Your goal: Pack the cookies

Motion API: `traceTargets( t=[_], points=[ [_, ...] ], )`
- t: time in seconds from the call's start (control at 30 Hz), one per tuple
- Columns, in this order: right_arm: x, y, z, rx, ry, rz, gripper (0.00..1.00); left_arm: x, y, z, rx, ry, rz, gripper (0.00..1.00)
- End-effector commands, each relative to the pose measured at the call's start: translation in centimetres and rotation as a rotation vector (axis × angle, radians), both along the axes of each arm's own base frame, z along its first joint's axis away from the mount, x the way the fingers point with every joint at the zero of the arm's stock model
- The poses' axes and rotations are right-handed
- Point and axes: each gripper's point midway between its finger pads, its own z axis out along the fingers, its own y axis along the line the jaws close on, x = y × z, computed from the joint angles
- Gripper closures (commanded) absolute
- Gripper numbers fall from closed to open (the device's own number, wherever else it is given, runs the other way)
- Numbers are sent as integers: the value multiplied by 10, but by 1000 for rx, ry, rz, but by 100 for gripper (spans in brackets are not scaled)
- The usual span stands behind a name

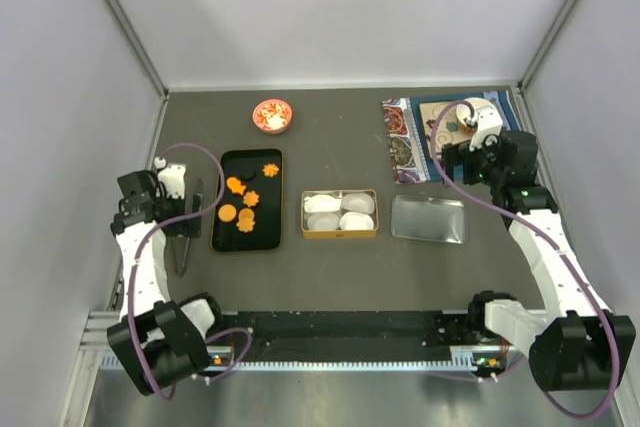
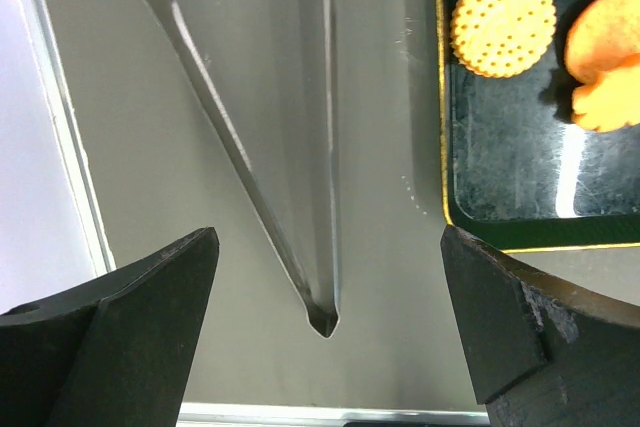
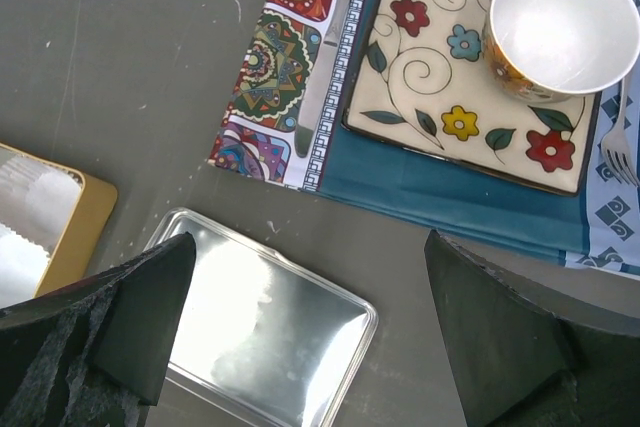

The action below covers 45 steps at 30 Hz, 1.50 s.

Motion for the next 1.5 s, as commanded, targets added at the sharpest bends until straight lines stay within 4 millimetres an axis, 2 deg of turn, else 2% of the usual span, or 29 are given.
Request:
traceTargets(
  t=[0.0, 0.13, 0.37, 1.0, 1.47],
  points=[
    [8, -1, 18, -7, -40, 12, 1, 3, 14, 3, 21, -33, -1, 1],
    [9, 0, 13, -9, -23, 21, 1, -2, 23, -2, -3, -20, 17, 1],
    [9, 2, 11, -5, -21, 36, 1, -9, 24, -27, -62, 87, 28, 1],
    [8, 3, 13, -11, -27, 47, 1, 10, 35, -65, -145, 165, 123, 1],
    [6, 5, 15, -11, -35, 59, 1, 10, 42, -88, -147, 218, 173, 6]
  ],
)
